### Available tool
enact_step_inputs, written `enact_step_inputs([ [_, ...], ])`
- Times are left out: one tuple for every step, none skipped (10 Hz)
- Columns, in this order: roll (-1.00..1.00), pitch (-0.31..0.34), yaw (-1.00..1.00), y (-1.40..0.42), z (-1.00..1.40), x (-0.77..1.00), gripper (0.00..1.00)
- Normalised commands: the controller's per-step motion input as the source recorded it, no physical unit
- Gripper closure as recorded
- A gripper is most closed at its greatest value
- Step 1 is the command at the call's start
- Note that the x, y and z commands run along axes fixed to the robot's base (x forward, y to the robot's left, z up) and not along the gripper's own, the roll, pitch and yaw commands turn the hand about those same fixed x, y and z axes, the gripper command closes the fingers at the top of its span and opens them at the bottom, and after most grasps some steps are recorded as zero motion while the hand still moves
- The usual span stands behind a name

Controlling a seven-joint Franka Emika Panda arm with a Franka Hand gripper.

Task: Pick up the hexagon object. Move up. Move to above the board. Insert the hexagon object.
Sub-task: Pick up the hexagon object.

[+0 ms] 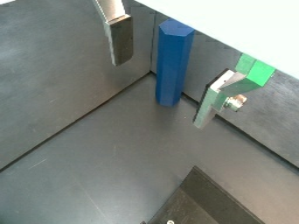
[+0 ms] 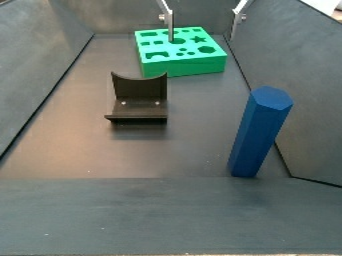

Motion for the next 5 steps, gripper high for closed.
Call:
enact_step_inputs([
  [0.00,-0.006,0.06,0.27,-0.03,-0.28,0.00],
  [-0.04,-0.059,0.07,0.35,-0.14,-0.52,0.00],
  [-0.12,-0.084,0.20,0.50,-0.10,-0.36,0.00],
  [-0.15,-0.100,0.21,0.46,-0.10,-0.36,0.00],
  [-0.18,-0.081,0.17,0.47,-0.07,-0.21,0.00],
])
